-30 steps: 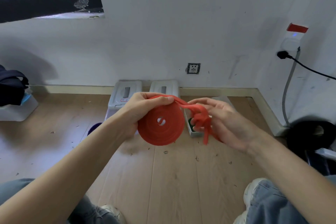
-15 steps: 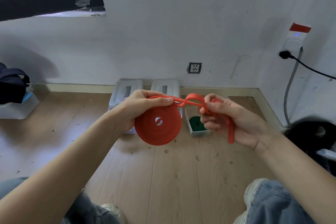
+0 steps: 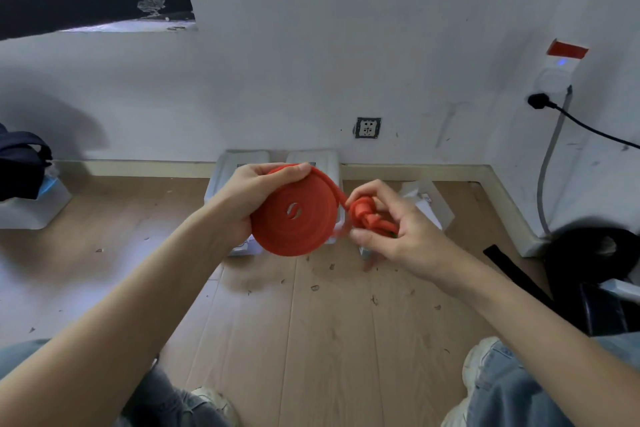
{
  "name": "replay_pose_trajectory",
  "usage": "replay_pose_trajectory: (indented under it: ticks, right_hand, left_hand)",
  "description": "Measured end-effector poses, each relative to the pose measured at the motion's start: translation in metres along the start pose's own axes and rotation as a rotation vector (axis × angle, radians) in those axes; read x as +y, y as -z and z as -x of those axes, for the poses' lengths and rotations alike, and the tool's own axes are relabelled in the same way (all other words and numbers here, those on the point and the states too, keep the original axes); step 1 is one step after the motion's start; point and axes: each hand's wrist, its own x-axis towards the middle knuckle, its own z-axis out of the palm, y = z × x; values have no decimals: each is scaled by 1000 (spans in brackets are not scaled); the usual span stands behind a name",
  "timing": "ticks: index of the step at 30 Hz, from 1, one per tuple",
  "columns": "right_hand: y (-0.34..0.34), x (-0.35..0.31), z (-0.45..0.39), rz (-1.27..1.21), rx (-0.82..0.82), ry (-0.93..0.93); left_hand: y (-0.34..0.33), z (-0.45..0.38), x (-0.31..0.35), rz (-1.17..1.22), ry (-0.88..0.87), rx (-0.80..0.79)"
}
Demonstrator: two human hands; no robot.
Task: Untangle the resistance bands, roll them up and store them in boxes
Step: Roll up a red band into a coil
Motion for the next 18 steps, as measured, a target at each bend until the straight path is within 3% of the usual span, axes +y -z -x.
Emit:
replay_pose_trajectory:
  ticks: [5,10,15,18]
  right_hand:
    - [-1,11,-10,-101,-19,-119]
    - [-2,34,-23,-29,128,-114]
    - [9,77,-29,-186,13,-261]
    - [9,111,-35,-453,158,-438]
  left_hand:
    - [-11,-7,-14,116,35,125]
    - [-26,-21,-37,137,81,165]
    - [-50,-55,-69,50,8,217]
    - [-77,-83,-90,-31,-60,270]
